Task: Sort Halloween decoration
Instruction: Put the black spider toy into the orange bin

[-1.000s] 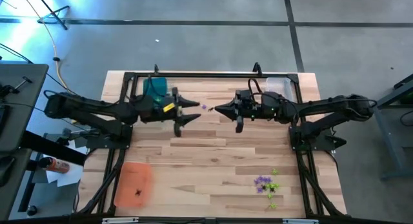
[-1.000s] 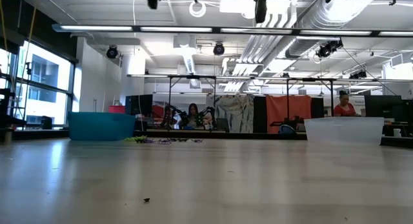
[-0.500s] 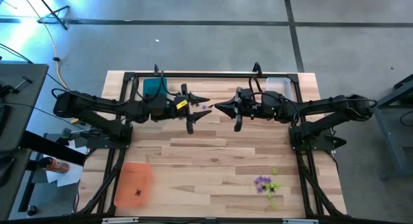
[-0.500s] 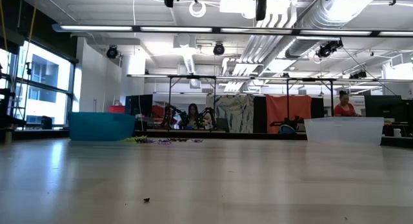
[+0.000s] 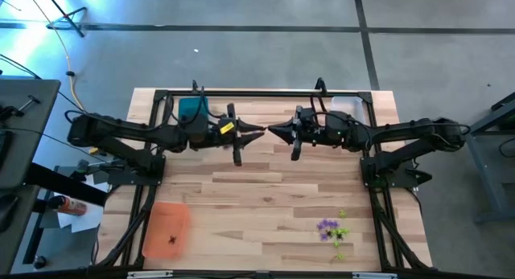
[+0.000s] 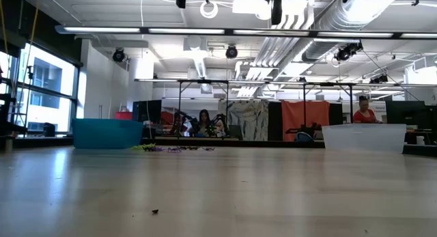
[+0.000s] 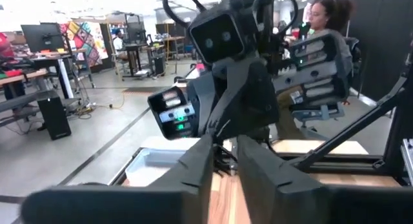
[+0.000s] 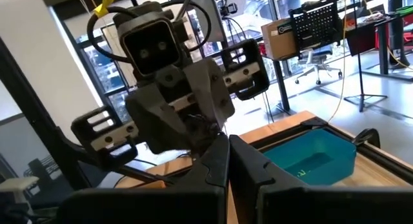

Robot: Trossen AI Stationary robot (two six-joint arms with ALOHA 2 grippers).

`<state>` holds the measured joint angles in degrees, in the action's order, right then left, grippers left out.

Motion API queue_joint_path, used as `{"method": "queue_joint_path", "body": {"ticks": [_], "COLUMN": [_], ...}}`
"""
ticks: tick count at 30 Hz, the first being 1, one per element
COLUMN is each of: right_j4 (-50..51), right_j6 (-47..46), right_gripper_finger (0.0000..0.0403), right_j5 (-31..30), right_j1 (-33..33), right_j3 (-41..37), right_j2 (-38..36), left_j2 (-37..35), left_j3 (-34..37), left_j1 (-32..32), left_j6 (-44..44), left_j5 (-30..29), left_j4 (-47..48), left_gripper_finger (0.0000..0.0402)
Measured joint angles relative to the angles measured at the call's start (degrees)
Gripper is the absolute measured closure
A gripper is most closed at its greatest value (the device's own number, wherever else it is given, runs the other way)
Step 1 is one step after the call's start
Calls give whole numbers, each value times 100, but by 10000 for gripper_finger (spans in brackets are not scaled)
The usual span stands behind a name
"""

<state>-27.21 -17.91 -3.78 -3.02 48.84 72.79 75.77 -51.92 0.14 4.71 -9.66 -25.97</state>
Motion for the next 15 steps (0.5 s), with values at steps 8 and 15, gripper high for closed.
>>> {"method": "queue_joint_path", "body": {"ticks": [8, 15], "right_j4": [1, 1], "right_j6": [0, 0], "right_gripper_finger": [403, 403], "right_j5": [24, 67], "right_j1": [-1, -1], "right_j3": [0, 0], "right_j2": [0, 0], "left_j2": [84, 88], "left_j3": [0, 0], "left_j1": [0, 0], "left_j6": [61, 295], "left_j5": [-219, -445], "left_j4": [-97, -97], "left_gripper_finger": [364, 326]}}
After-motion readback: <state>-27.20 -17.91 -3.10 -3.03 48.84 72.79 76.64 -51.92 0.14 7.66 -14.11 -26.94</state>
